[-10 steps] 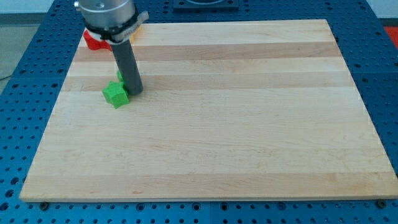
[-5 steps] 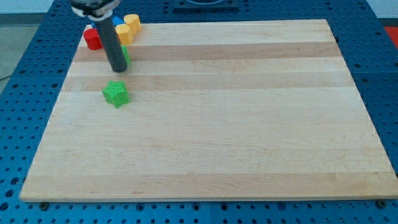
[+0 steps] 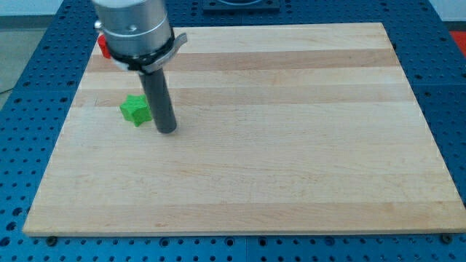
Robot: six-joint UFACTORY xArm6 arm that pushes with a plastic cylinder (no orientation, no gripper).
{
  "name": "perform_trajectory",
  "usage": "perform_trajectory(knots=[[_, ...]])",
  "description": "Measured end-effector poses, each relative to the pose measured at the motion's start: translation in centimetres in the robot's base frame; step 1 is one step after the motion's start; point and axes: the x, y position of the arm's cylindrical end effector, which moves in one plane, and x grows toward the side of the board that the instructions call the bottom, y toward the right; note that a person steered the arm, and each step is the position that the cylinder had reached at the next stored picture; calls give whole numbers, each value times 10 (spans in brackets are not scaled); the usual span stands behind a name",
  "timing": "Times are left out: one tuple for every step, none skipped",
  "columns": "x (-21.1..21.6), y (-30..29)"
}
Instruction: Add the green blocks into the group of blocks
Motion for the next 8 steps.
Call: perform_trajectory(knots=[[-16,-45],[-70,-74],[-90,-83],[-50,-81],[-48,-64],[-88,-83],[-116,-103],[-116,-114]])
